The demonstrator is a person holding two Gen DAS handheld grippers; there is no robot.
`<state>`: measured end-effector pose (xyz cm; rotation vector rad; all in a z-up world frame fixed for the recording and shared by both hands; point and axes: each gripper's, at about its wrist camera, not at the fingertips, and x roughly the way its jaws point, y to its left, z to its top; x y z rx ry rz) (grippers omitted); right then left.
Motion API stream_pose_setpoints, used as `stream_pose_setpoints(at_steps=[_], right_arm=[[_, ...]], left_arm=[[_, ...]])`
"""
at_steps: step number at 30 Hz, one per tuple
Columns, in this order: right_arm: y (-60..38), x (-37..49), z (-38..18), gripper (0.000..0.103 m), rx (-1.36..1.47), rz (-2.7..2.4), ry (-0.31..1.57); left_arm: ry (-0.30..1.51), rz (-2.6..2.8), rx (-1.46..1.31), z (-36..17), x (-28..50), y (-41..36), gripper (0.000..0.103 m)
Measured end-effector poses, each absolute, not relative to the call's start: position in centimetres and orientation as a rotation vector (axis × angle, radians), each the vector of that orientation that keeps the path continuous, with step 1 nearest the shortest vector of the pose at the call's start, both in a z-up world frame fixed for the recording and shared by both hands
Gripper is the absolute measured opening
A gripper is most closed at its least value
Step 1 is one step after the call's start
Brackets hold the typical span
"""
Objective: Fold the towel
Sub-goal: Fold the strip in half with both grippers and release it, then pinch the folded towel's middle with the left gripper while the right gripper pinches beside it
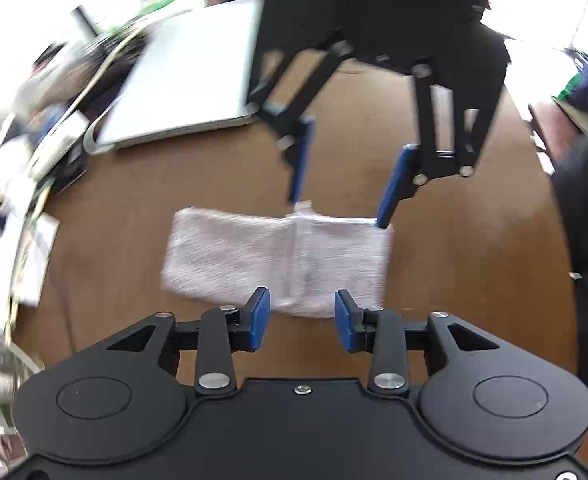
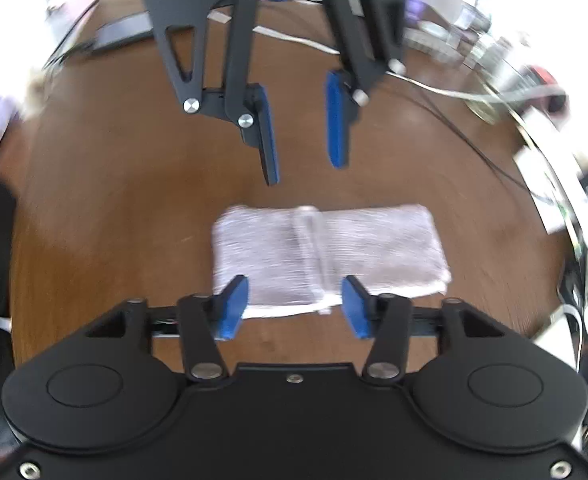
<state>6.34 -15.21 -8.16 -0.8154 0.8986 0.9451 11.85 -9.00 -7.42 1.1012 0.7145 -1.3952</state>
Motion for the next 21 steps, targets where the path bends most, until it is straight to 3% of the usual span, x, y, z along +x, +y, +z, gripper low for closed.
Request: stream_pose_setpoints(at_steps=[6,17,20,21], right_arm=[[-13.8,3.9,-10.0,0.06,-0.882,0.985,0.902],[-13.5,5.3,-11.6,0.062,-0.872,0.948,0.94],[-13.8,5.8,-11.7,0.06,-0.854,0.957,0.942],[-13.9,6.1,-11.7,0.055,-0.841,0.955,0.945]], left_arm=[[0.697,-1.414,1.188,-11.7,9.0,-9.6,0.038],[0.748,-1.374,1.21,-13.6,10.5,-10.3,0.038],[0.756,-1.389,1.193,-13.4,10.8,-10.2,0.038],[0.765,-1.393,1.183,-13.4,11.0,-10.2,0.038]])
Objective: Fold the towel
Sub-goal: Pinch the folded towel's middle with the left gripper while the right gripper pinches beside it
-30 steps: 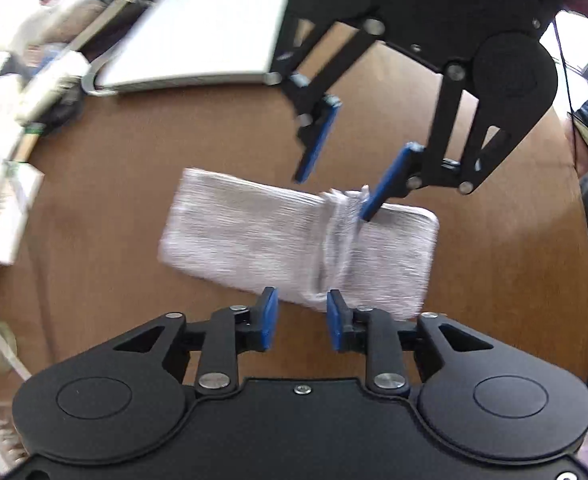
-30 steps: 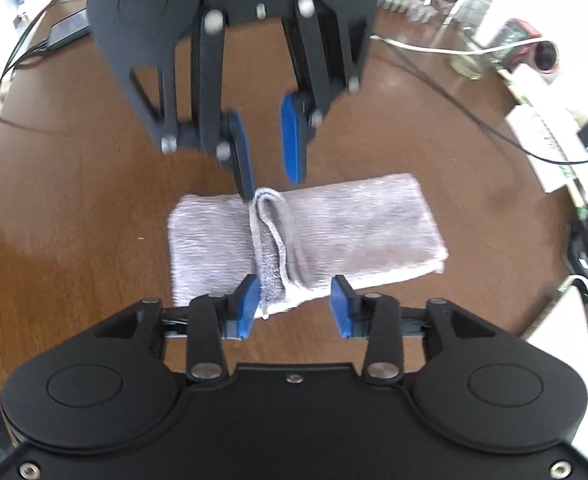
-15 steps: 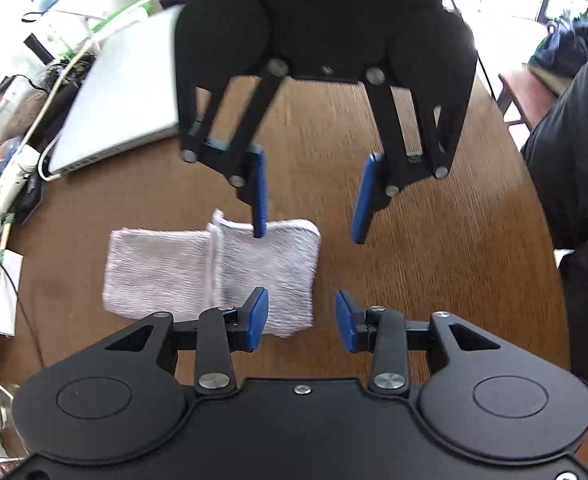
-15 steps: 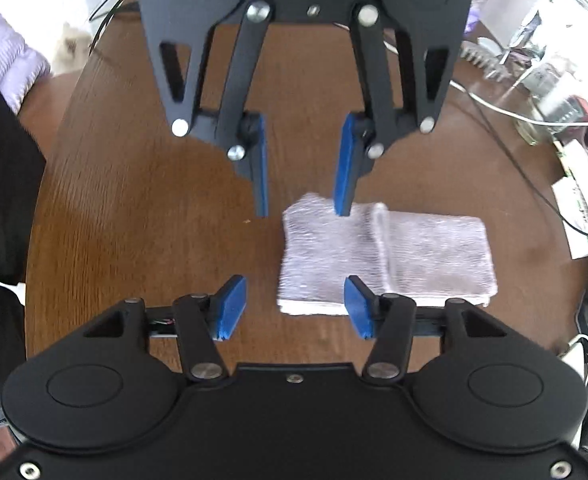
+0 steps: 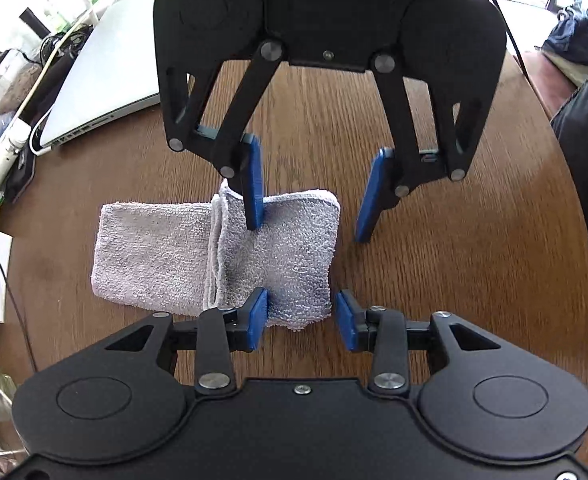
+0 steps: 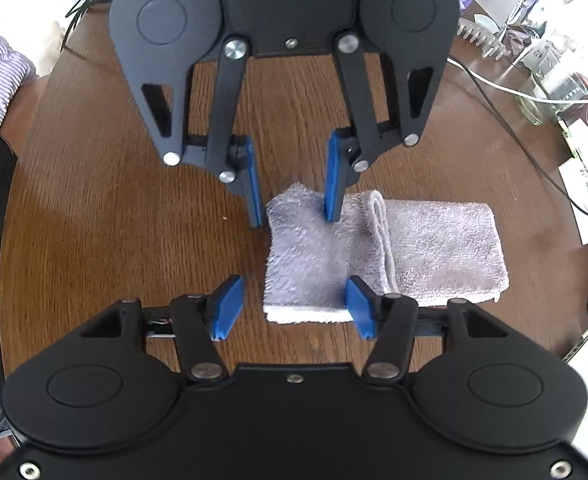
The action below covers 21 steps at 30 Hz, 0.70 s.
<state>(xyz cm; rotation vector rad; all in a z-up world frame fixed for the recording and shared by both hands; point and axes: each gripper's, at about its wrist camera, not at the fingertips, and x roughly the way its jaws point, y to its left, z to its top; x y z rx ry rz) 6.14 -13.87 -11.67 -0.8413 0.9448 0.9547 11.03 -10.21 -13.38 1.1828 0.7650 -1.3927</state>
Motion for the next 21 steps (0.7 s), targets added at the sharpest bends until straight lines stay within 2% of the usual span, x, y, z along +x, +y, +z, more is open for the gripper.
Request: stream_pose_setpoints(at_steps=[3,4,7,8,9,21], right_arm=[[-14.2,7.1,-11.6,0.039,-0.809,0.934,0.954],[-14.3,7.2,-11.6,0.037,-0.803,0.935,0.958],[-14.6,7.5,-11.5,0.027,-0.788,0.952,0.962],[-14.7,7.6,-11.3,0.019,-0.778,0.95,0.965],[-14.8,7.7,-11.2,0.017,-0.771,0.95,0.969],[-14.8,5.8,-10.4,0.015,-0.714,0.99,0.987]], left_arm=[[0.788,-1.41,1.155,-13.4,11.7,-10.1,0.036],[0.789,-1.414,1.156,-13.4,11.8,-10.1,0.036],[0.796,-1.417,1.155,-13.1,12.1,-10.1,0.029],[0.8,-1.417,1.152,-13.0,12.2,-10.1,0.026],[0.803,-1.418,1.148,-12.9,12.3,-10.0,0.024],[0.825,-1.466,1.083,-11.2,8.7,-7.9,0.023]])
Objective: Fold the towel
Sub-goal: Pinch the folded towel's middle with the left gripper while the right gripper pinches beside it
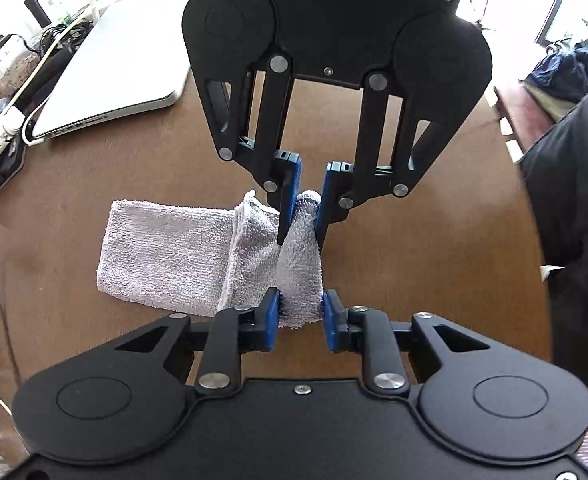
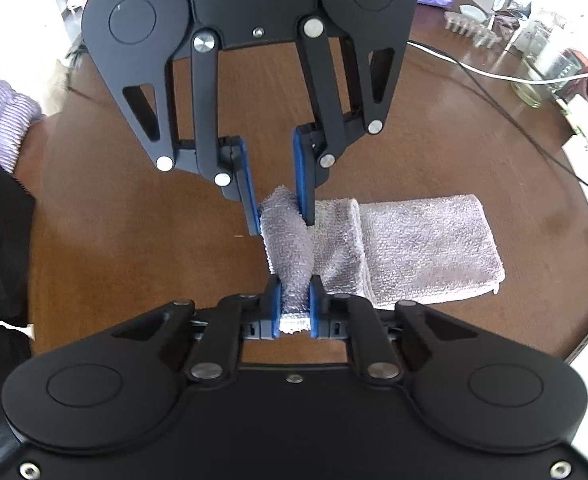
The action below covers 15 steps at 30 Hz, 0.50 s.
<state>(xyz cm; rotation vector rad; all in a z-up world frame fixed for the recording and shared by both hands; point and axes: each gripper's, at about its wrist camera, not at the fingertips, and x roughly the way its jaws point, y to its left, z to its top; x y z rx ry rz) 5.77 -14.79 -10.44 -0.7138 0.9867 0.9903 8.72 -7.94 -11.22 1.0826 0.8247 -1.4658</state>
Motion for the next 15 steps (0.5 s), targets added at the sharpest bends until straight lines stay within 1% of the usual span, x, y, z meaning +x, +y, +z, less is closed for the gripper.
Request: stream_pose_setpoints(at_steps=[9,15], right_arm=[[-14.2,0.9,-8.9,0.015,-0.716,1.071,0.991],[-15.2,0.9,-6.7,0.015,-0.68,1.065,0.985]], left_arm=[[0.831,-1.522,1.047,-9.4,4.8,-6.8,0.023],[0.82,-1.509,1.046,-7.3,5.9,-7.1,0.023]])
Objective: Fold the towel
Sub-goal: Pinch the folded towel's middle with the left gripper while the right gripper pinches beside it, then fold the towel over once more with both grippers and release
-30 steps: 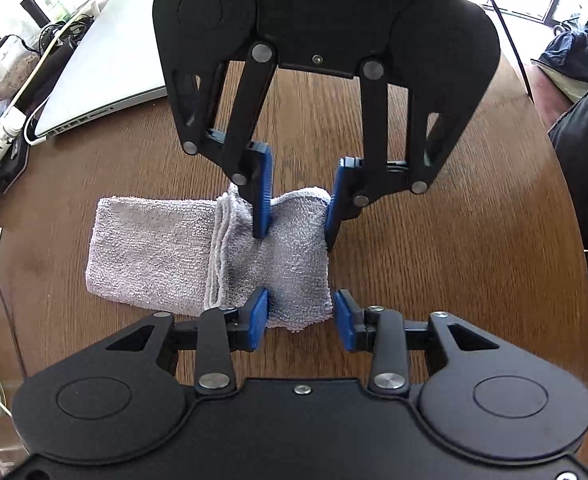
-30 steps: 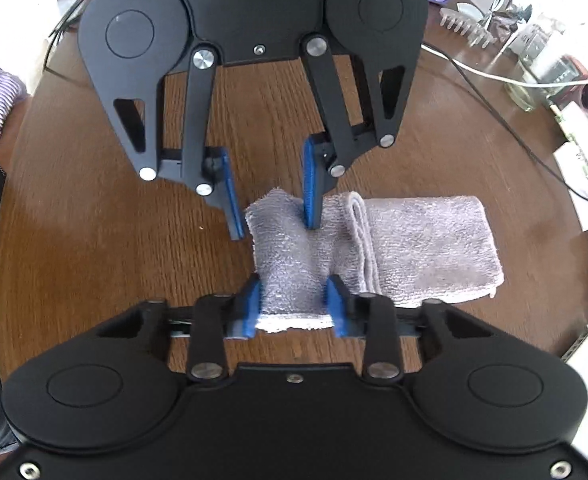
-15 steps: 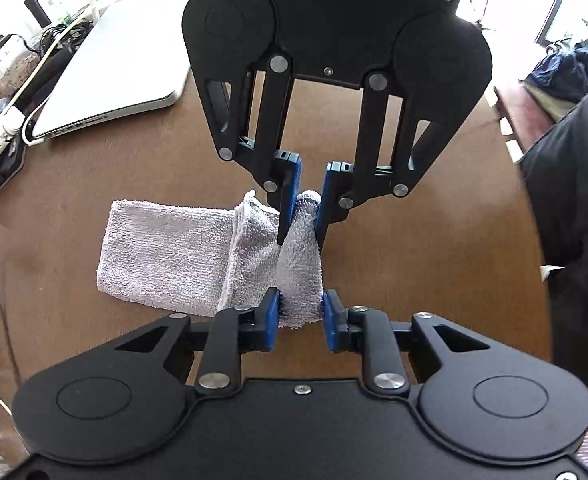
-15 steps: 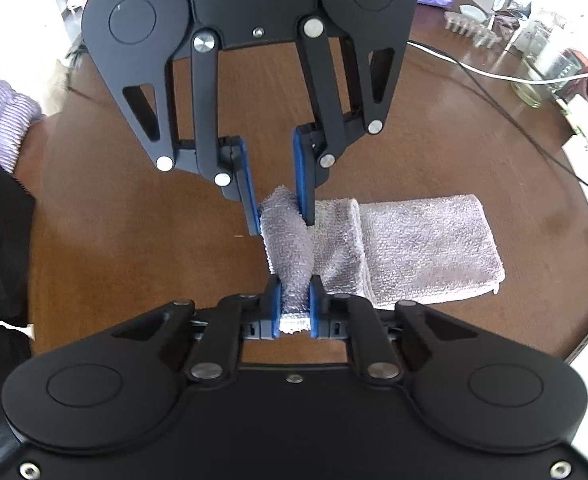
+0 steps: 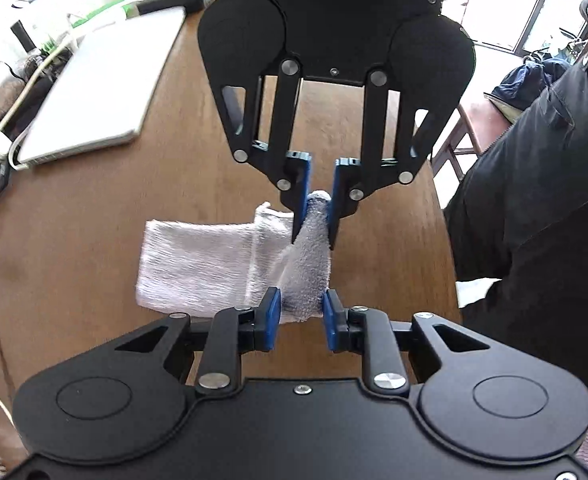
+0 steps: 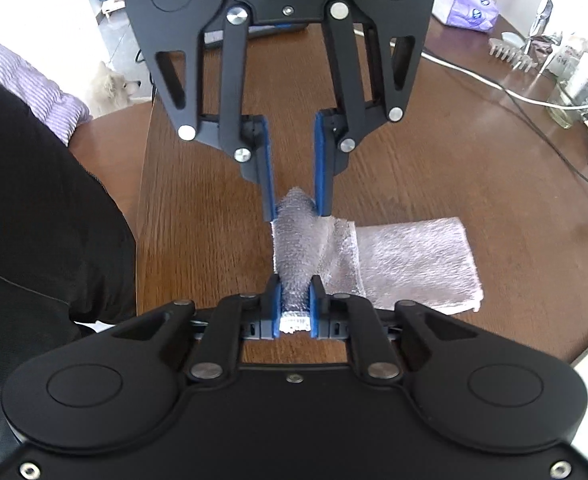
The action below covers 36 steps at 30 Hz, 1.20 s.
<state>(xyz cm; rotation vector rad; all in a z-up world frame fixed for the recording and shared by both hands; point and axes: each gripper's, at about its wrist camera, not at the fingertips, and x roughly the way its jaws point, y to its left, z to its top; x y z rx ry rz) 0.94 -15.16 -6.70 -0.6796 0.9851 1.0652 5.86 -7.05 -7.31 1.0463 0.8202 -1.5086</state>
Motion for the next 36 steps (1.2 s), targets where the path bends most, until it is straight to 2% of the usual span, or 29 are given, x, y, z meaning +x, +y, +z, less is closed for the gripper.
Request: stream_pose_setpoints(at_steps=[8,26,28,29,32,33,34,36], right_arm=[[-17.5,7.1,-6.2,0.015,-0.486,1.08,1.06],[-19.3,16.9,-10.1,0.016,-0.457,1.064,1.115],[-19.3,17.6,-10.7,0.021,-0.459,1.042,1.125],[-19.2,17.7,-10.9,0.028,-0.469,1.031,1.129],[-18.7,17.6,-11.0,0.034,-0.511,1.016,1.122],[-18.5,17.5,-11.0,0.044,-0.528,1.006,1.114],[-18.5,17.6,-10.9,0.048,-0.537,0.997,1.108],[-18.6,17.6,-10.6,0.067,-0.553,0.982,1.099]], left_arm=[[0.857,-1.519,1.027,-6.3,10.8,-9.2,0.023],[0.945,-1.44,0.986,-10.5,20.0,-11.1,0.023],[0.948,-1.423,0.995,-11.1,20.2,-11.2,0.023],[0.944,-1.413,1.002,-11.5,20.1,-11.3,0.023],[0.928,-1.398,1.017,-11.9,19.7,-11.3,0.024],[0.92,-1.391,1.013,-11.8,19.8,-11.0,0.026],[0.909,-1.381,1.01,-11.5,19.9,-10.8,0.028],[0.89,-1.358,1.012,-10.8,20.0,-10.3,0.042]])
